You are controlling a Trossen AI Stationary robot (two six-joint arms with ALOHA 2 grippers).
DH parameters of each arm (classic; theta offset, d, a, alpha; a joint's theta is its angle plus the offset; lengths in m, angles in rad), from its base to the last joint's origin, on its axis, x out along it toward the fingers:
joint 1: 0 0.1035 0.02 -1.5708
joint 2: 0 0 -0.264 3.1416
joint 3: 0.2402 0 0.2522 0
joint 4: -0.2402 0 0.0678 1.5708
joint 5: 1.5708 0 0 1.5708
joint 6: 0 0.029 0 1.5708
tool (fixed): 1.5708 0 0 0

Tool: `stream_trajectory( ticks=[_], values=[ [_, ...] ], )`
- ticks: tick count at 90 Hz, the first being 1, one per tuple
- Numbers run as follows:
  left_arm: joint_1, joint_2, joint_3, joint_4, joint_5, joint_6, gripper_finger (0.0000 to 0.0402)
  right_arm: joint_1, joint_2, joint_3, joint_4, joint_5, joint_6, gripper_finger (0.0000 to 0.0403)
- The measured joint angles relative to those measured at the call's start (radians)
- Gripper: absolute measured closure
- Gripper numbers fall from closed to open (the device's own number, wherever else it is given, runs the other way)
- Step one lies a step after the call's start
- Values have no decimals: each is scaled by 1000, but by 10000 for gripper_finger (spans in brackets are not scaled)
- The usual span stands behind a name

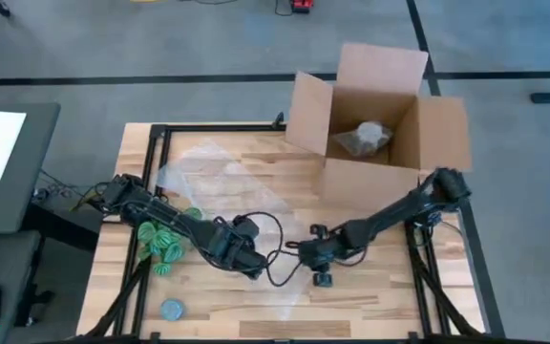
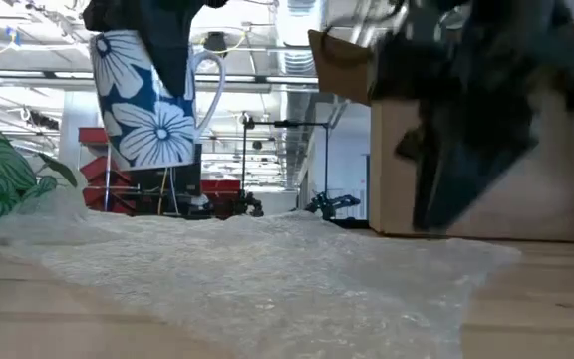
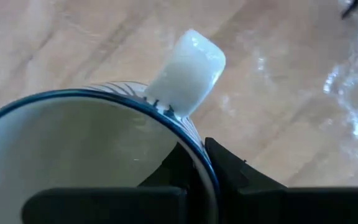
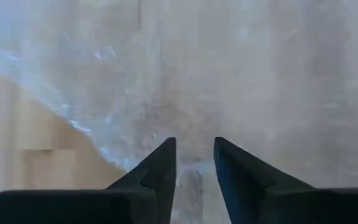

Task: Wrap mug
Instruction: Wrap the blue mug with bubble wrap

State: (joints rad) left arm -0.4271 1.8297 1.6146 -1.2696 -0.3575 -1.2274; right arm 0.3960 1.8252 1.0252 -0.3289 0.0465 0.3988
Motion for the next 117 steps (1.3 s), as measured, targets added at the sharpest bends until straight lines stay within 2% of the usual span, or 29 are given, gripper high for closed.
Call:
stream_trajectory(
  ticks=[13, 26, 36, 50, 67, 106, 117],
  values=[
    [12, 0, 0, 6, -11, 4, 396, 45, 26, 6, -35, -40, 102, 352],
    [16, 3, 0, 43, -73, -5, 396, 123, -20, -2, -101, -98, 224, 375],
    [24, 3, -43, 164, -125, 14, 396, 169, -57, -1, -98, -96, 269, 386],
    [51, 5, -139, 357, -111, 71, 396, 186, -71, 0, -108, -74, 343, 391],
    [79, 6, -200, 473, -107, 136, 396, 186, -71, 0, -101, -73, 362, 391],
    [91, 5, -265, 527, -79, 159, 395, 178, -71, 1, -80, -71, 361, 391],
    [91, 5, -265, 526, -79, 166, 377, 169, -71, 1, -77, -71, 360, 391]
  ],
)
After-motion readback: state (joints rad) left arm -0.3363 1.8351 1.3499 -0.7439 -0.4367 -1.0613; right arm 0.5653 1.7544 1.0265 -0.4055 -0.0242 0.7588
